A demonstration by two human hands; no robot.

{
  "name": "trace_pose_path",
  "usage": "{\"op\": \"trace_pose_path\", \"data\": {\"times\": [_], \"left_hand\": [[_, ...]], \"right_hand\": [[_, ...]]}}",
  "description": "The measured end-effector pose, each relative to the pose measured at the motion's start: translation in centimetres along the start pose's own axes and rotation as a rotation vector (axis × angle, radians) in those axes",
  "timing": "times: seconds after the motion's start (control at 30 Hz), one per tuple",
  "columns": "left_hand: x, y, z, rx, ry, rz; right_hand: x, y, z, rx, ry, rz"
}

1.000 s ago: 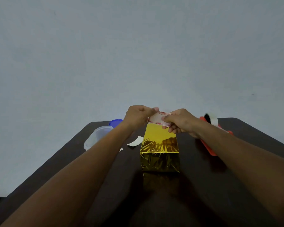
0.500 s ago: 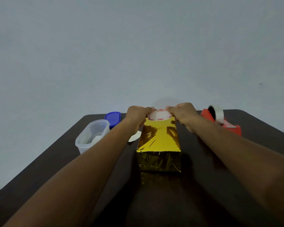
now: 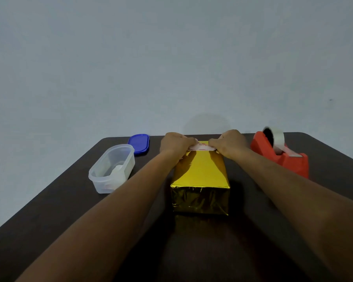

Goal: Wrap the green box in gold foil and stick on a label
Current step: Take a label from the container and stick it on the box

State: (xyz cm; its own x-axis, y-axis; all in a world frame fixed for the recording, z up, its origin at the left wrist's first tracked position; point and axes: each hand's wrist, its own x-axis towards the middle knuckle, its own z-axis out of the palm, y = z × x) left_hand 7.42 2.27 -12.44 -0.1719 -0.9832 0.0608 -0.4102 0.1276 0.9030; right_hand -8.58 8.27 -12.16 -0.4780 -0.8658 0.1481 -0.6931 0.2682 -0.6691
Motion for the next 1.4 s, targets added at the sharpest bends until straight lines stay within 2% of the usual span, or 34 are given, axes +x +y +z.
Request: {"op": "trace_pose_path", "data": {"times": [0.07, 0.23, 0.33, 0.43, 0.6, 0.67, 0.8, 0.9, 1.0, 1.17, 1.3, 1.4], "left_hand": [[-0.1, -0.4, -0.2, -0.027, 0.008, -0.008], [-0.3, -1.1, -0.6, -0.146, -0.028, -0.136], [-0.5, -0.8, -0.6, -0.105, 0.036, -0.100], [-1.0, -0.3, -1.0, -0.129, 0.052, -0.049], [-2.5, -0.6, -1.5, -0.145, -0.185, -0.052], [-2.5, -1.1, -1.7, -0.184, -0.216, -0.043], [-2.8, -0.9, -1.8, -0.215, -0.171, -0.071], [-2.7, -0.7, -1.5, -0.196, -0.121, -0.032], [-2.9, -0.7, -1.1, -0.209, -0.144, -0.027], [-2.3, -1.3, -0.5, -0.039, -0.094, 0.083], [-2.0, -2.0, -0.6, -0.097, -0.104, 0.065], [-2.1, -2.0, -0.5, -0.148, -0.087, 0.043]], "right_hand": [[-0.1, 0.2, -0.1, 0.035, 0.003, 0.047], [-0.8, 1.0, 0.3, 0.432, -0.089, 0.153], [-1.1, 0.8, 0.5, 0.419, -0.017, 0.114], [-1.3, 0.1, 0.3, 0.441, -0.048, 0.097], [-1.7, 0.3, 0.3, 0.400, -0.103, 0.083], [-1.9, 0.7, 0.4, 0.435, -0.107, 0.076], [-2.5, 0.7, 0.3, 0.496, -0.097, 0.080], [-2.5, 0.2, 0.3, 0.441, -0.071, 0.091], [-2.3, -0.4, 0.3, 0.369, -0.032, 0.114], [-1.3, -1.1, 0.9, 0.293, -0.088, 0.188], [-0.7, -1.1, 1.2, 0.418, -0.093, 0.272], [-0.7, -0.8, 1.2, 0.399, -0.069, 0.275]]}}
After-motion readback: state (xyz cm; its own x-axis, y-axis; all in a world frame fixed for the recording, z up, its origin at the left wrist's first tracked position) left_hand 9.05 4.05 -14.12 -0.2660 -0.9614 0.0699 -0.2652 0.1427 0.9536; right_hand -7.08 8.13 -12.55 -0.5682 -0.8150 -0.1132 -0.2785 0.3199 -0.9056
